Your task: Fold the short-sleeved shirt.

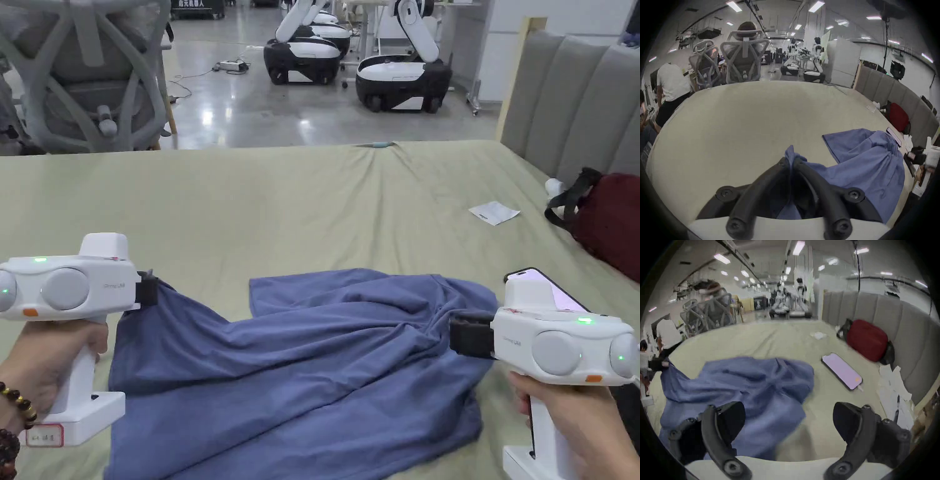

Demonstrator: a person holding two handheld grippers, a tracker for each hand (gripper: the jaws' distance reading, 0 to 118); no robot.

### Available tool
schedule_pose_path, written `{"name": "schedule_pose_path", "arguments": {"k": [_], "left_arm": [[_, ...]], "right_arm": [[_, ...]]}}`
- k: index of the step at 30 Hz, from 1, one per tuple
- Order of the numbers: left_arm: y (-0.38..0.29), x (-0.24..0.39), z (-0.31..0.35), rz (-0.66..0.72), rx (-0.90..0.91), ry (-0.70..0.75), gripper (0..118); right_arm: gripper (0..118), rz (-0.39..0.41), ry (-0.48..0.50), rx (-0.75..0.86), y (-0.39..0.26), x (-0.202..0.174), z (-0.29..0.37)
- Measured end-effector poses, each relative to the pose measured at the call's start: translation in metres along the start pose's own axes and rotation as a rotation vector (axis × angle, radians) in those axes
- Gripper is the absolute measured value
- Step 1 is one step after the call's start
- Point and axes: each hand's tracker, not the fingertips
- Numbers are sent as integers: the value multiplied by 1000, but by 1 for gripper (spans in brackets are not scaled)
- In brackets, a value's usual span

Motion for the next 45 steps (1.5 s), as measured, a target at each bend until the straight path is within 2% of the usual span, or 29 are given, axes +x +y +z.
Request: {"name": "schedule_pose_path", "arguments": {"k": [3, 7, 9, 11, 12, 14, 15, 16, 17, 18, 21, 24, 29, 33, 37, 39, 42, 45], "left_arm": [[-2, 2, -4, -21, -1, 12, 2], [-3, 3, -6, -15, -10, 6, 2], [-4, 3, -7, -25, -11, 8, 2], [-3, 3, -7, -34, -11, 11, 2], [-3, 3, -8, -36, -12, 13, 2], [-4, 1, -7, -34, -12, 18, 2], [-4, 2, -5, -33, -9, 17, 2], [-4, 1, -4, -32, -6, 17, 2], [-4, 0, -2, -30, -1, 19, 2], [-4, -1, 0, -27, 8, 23, 2], [4, -3, 7, -21, 47, 24, 2], [27, -7, 20, 11, 119, 14, 2], [93, -13, 55, 28, 281, 48, 2], [165, -25, 84, 79, 402, 100, 2], [227, -36, 99, 69, 477, 240, 2], [251, -41, 104, 69, 490, 236, 2], [283, -44, 106, 28, 525, 243, 2], [303, -44, 101, 13, 554, 260, 2]], "right_arm": [[106, -18, 15, -113, -12, 13, -23], [84, -57, 110, -181, -20, 8, -51], [85, -19, 63, -148, -15, -6, -56], [81, 43, 95, -115, -7, -17, -62], [74, 60, 116, -102, -4, -24, -66], [48, 114, 95, -130, -2, -33, -71], [31, 135, 80, -128, 0, -35, -67], [7, 119, 96, -105, 1, -33, -60], [7, 59, 154, -81, 1, -30, -57], [7, 36, 146, -69, 1, -30, -48], [7, 77, 136, 22, 8, -28, -29], [7, 38, 185, 135, 36, -28, -4], [7, 113, 179, 338, 116, -46, 36], [7, 163, 141, 437, 200, -57, 55], [7, 142, 93, 471, 275, -59, 58], [7, 136, 62, 494, 308, -60, 56], [7, 201, -21, 537, 353, -65, 61], [7, 168, -35, 561, 389, -63, 66]]}}
